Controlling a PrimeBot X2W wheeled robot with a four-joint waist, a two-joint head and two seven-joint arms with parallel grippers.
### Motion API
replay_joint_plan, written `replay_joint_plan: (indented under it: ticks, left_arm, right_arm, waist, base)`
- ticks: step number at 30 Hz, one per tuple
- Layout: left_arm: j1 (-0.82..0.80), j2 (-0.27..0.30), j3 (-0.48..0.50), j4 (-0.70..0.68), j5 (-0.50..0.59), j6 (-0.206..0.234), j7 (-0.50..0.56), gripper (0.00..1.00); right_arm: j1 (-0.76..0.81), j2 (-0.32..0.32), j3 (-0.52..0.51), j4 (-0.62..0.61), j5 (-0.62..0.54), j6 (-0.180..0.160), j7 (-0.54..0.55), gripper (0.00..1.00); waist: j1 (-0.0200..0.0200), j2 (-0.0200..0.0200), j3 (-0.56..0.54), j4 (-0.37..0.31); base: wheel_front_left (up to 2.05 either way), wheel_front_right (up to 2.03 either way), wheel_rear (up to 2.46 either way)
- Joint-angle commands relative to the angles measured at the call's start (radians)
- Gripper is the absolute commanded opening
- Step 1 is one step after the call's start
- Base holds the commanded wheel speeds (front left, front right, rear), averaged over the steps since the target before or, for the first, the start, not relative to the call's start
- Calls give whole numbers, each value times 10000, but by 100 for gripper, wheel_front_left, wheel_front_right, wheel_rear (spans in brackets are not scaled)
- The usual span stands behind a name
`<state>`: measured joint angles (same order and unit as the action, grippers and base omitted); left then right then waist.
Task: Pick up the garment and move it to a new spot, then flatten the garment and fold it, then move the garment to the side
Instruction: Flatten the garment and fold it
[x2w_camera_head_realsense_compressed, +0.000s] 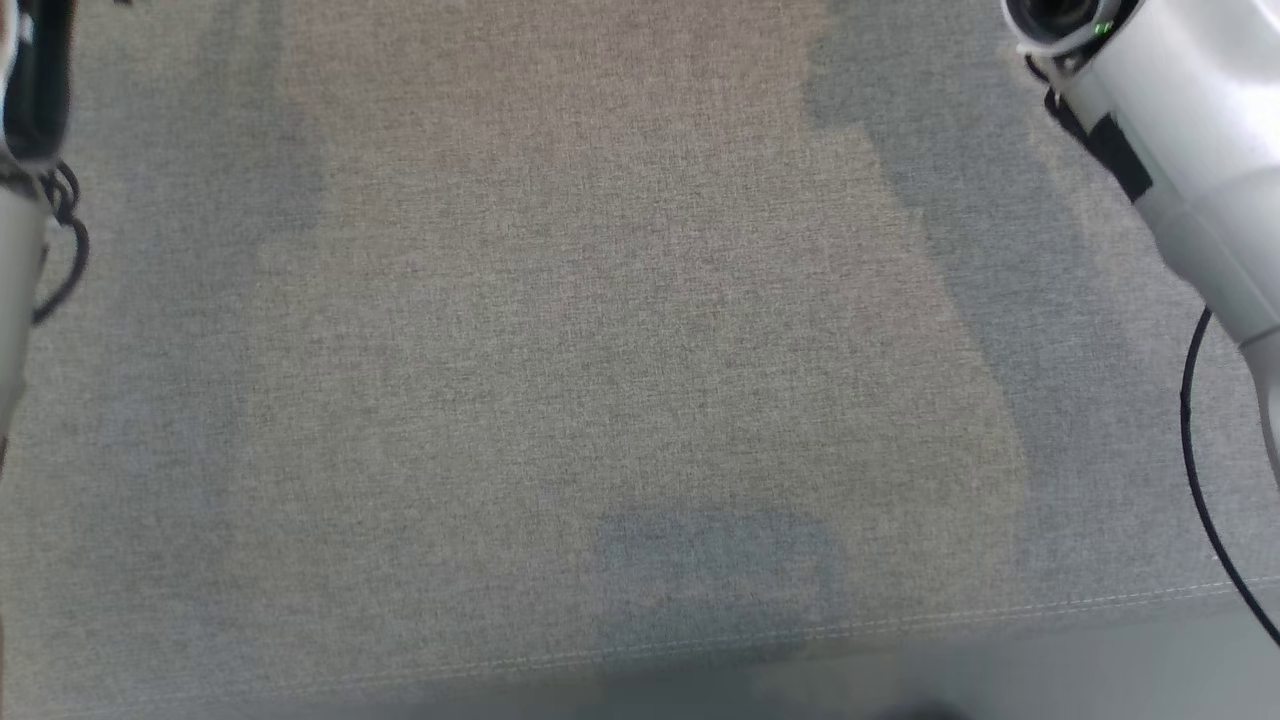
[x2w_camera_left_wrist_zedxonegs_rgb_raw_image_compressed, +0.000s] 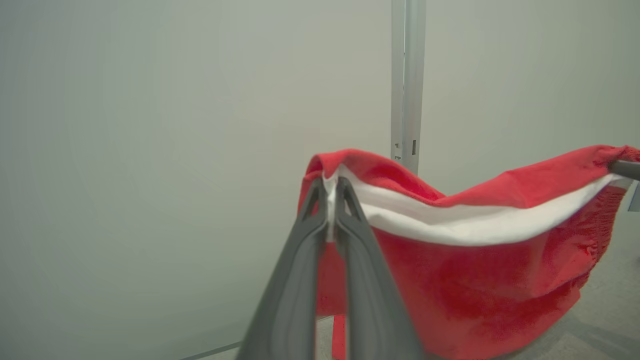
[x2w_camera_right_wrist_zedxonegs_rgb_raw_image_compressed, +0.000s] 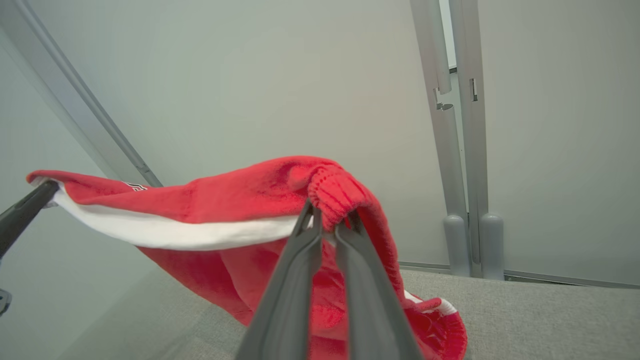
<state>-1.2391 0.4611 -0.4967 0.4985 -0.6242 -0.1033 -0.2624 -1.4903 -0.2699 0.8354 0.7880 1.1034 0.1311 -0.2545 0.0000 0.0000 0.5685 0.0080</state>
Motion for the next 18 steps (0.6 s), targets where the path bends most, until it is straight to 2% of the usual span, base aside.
replay_joint_plan:
  ticks: [1, 8, 18]
  left_arm:
    - [710, 85, 115, -248, 68, 58, -17, 0]
    - [3555, -127, 848, -1555, 267, 368, -20, 0]
    - [6557, -692, 1303, -2663, 868, 637, -9, 0]
  right_arm:
    - [526, -114, 61, -246, 209, -6, -65, 0]
    - [2680, -596, 86, -1366, 657, -6, -109, 0]
    - [5654, -963, -92, -2634, 255, -4, -115, 0]
  waist:
    - [0, 0, -519, -31]
    - [0, 0, -1375, -45]
    - [0, 0, -2411, -30]
  base:
    - [0, 0, 0]
    - [0, 0, 0]
    - [0, 0, 0]
